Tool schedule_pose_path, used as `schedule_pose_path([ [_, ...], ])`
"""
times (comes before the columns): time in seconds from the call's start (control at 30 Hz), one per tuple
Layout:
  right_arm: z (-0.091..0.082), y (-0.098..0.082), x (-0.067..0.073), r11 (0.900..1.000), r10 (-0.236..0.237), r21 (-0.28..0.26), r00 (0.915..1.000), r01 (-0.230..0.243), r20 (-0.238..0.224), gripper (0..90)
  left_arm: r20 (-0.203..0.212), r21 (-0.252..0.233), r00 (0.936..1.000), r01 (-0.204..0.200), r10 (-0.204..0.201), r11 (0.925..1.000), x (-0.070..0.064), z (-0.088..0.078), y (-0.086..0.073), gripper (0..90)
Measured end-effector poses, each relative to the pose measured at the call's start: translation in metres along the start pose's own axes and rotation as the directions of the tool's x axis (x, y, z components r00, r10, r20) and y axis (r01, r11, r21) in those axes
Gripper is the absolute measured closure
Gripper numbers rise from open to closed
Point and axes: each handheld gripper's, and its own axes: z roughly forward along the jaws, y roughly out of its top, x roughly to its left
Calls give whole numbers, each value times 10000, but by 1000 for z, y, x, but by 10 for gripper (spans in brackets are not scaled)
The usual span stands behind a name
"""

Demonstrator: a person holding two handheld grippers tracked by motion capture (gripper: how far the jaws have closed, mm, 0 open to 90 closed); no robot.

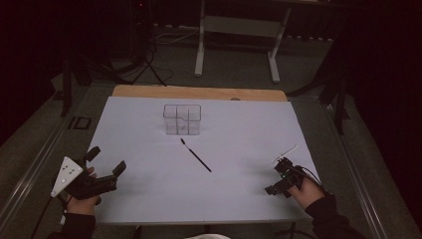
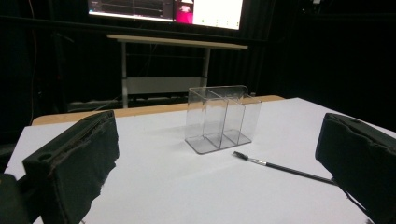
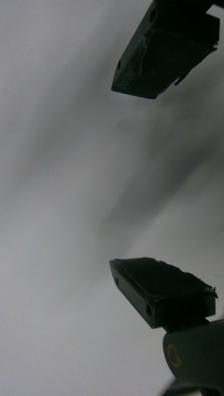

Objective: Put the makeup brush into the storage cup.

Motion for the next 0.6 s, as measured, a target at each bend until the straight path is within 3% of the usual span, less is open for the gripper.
schedule_pose_path([
  [0.33, 5, 12, 15, 9883, -441, 1429, 9966, 537, -695, 120, 7, 49, 10000, 17, -17, 10000, 0, 0, 0, 3],
  [0.43, 6, 17, 21, 9840, -713, 1566, 9934, 848, -896, 108, 10, 70, 10000, 47, -47, 10000, 0, 0, 0, 3],
  [0.6, 8, 27, 27, 9841, -650, 1574, 9918, 819, -1099, 102, 20, 67, 10000, 95, -95, 9999, 1, 0, -1, 3],
])
